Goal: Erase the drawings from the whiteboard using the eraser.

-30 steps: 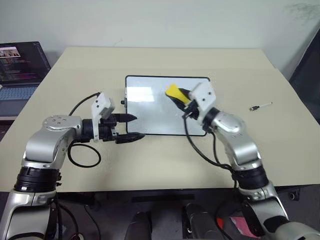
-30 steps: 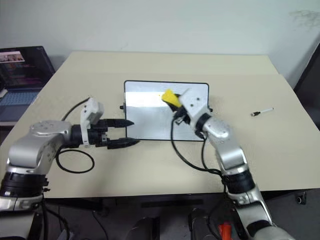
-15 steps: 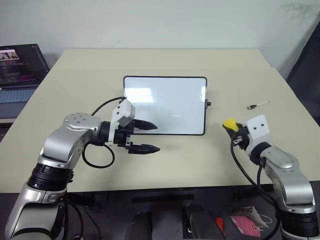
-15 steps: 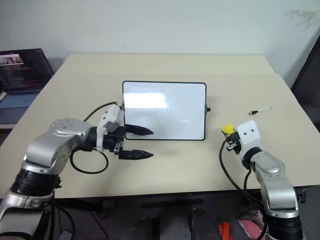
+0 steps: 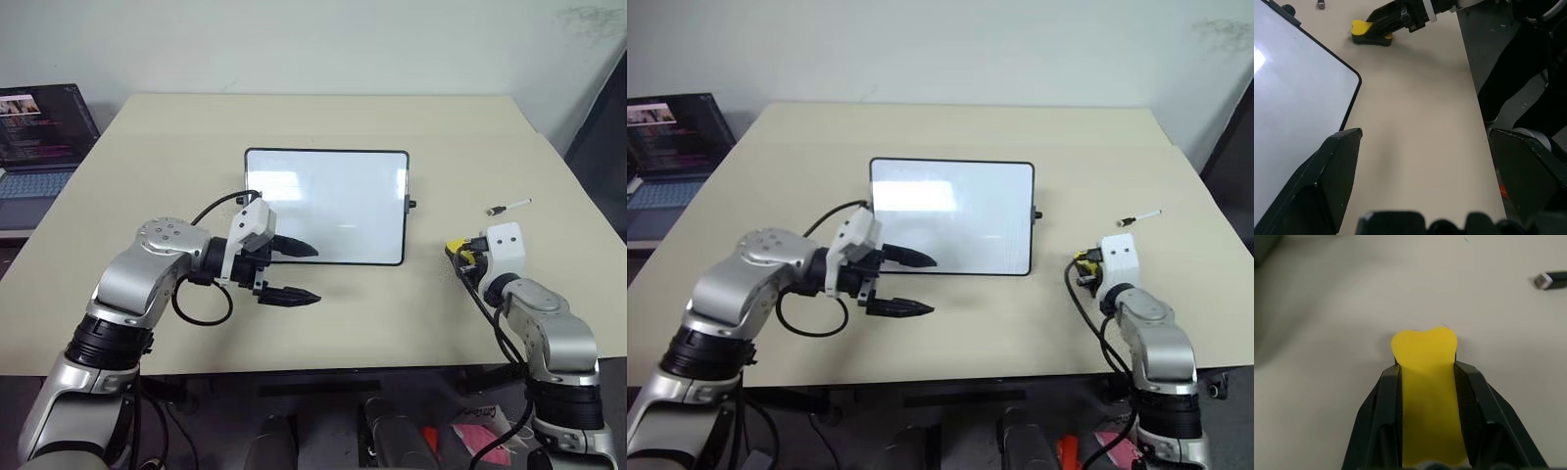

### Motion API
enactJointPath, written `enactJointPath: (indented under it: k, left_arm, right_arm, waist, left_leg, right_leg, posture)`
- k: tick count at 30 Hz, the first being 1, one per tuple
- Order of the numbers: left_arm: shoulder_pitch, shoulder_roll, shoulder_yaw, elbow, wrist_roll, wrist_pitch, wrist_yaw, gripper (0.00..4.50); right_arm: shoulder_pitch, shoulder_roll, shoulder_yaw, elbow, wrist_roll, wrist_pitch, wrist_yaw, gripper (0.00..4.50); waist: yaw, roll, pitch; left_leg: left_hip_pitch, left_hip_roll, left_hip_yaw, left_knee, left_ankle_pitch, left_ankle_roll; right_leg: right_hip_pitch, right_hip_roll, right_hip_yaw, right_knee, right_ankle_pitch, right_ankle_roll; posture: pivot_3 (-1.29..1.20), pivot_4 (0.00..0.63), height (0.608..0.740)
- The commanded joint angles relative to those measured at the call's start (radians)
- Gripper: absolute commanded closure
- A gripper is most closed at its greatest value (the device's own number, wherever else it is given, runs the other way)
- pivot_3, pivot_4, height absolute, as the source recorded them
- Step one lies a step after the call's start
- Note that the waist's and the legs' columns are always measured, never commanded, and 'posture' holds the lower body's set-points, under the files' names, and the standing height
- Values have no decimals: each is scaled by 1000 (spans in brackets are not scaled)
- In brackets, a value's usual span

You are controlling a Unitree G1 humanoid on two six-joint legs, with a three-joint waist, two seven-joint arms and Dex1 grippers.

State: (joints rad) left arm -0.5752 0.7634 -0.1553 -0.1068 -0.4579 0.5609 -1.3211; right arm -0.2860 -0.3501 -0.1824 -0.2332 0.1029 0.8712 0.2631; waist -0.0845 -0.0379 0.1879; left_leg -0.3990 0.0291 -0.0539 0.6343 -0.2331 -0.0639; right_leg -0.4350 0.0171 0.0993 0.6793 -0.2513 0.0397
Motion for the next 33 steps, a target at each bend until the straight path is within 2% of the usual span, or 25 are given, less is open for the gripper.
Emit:
enactJointPath:
  k: [1, 16, 26, 30, 33]
  left_arm:
    - [7, 11, 20, -28, -4, -8, 2, 0]
    - [23, 19, 27, -28, -1, -16, 7, 0]
    - [42, 14, 37, -17, 4, -15, 44, 0]
    - [58, -5, 107, -7, -23, 25, 137, 0]
    - [115, -53, 208, -14, -46, 23, 259, 0]
  right_arm:
    - [-31, 10, -57, 15, 21, -4, -37, 3356]
    - [-77, 42, -107, 66, 90, -11, -84, 3357]
    - [-82, 44, -111, 67, 117, -30, -92, 27]
    - [-57, 40, -113, -27, 139, -101, -74, 27]
    - [17, 53, -103, -152, 120, -212, -84, 27]
  waist:
    - [-1, 0, 0]
    - [0, 0, 0]
    - [0, 0, 0]
    - [0, 0, 0]
    - [0, 1, 0]
  left_leg:
    - [0, 0, 0, 0, 0, 0]
    - [0, 0, 0, 0, 0, 0]
    - [0, 0, 0, 0, 0, 0]
    - [0, 0, 0, 0, 0, 0]
    - [0, 0, 0, 0, 0, 0]
  right_leg:
    - [0, 0, 0, 0, 0, 0]
    - [0, 0, 0, 0, 0, 0]
    - [0, 0, 0, 1, 0, 0]
    - [0, 0, 0, 1, 0, 0]
    - [0, 0, 0, 1, 0, 0]
  posture:
    - [0, 150, 740]
    - [0, 150, 740]
    - [0, 150, 740]
    - [0, 150, 740]
    - [0, 150, 740]
